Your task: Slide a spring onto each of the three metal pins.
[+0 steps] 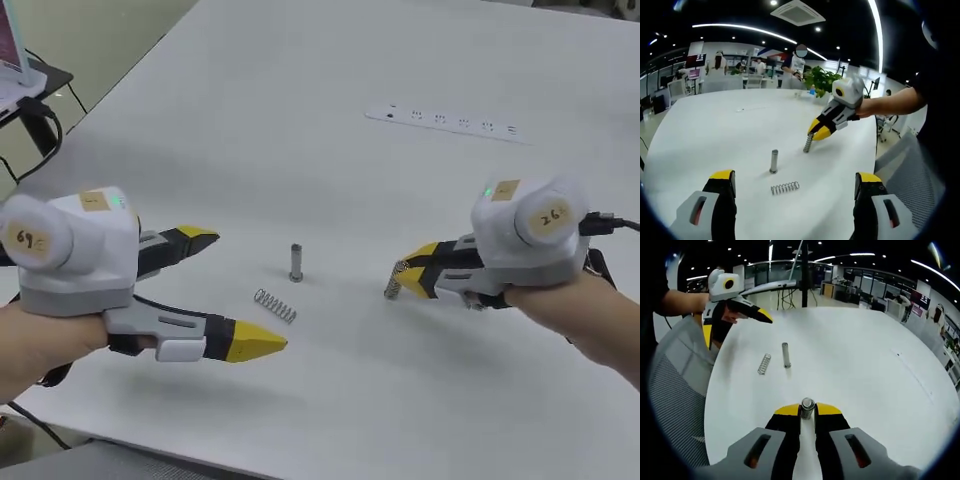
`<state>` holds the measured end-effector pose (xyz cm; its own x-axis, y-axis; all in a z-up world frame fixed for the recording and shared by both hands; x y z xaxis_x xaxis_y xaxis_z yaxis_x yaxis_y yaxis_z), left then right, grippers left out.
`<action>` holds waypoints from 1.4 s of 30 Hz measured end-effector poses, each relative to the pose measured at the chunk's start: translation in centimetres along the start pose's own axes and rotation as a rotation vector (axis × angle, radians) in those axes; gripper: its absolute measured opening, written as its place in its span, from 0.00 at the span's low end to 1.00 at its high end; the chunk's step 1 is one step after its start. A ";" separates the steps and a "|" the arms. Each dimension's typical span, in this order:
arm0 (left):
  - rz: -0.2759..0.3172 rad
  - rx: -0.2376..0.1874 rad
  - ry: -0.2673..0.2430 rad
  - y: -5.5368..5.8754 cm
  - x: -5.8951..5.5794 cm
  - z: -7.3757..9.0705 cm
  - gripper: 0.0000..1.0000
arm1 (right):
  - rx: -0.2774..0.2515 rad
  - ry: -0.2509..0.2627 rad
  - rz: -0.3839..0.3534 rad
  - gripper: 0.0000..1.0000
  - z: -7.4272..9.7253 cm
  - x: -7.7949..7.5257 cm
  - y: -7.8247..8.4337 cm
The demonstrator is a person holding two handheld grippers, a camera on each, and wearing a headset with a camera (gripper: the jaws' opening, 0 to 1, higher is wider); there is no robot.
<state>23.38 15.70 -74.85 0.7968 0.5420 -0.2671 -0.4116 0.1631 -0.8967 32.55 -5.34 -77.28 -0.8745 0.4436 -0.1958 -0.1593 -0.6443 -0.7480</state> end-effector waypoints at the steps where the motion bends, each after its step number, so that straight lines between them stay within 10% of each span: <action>1: 0.000 0.002 0.000 0.1 0.0 0.0 0.97 | 0.001 0.000 0.002 0.08 0.0 0.1 0.2; 23: 0.005 -0.002 0.004 0.0 -0.2 -0.2 0.96 | 0.002 0.017 0.021 0.12 -0.1 0.3 0.3; 42: 0.004 -0.022 0.013 -0.5 -0.4 -0.5 0.96 | -0.103 -0.001 -0.185 0.17 4.0 0.3 -0.2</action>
<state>23.51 14.96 -74.45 0.8007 0.5322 -0.2751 -0.4050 0.1425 -0.9031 30.50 -7.62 -74.64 -0.8352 0.5479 -0.0484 -0.2699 -0.4849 -0.8319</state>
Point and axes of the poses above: the centre of the closed fingertips' face, and the gripper's own axes: z roughly backward along the fingers, x roughly to its left, y roughly out of its underside, the point moved 6 cm from there along z, roughly backward along the fingers, and after that the axes turned 13 degrees about y, right-handed, at the moved point
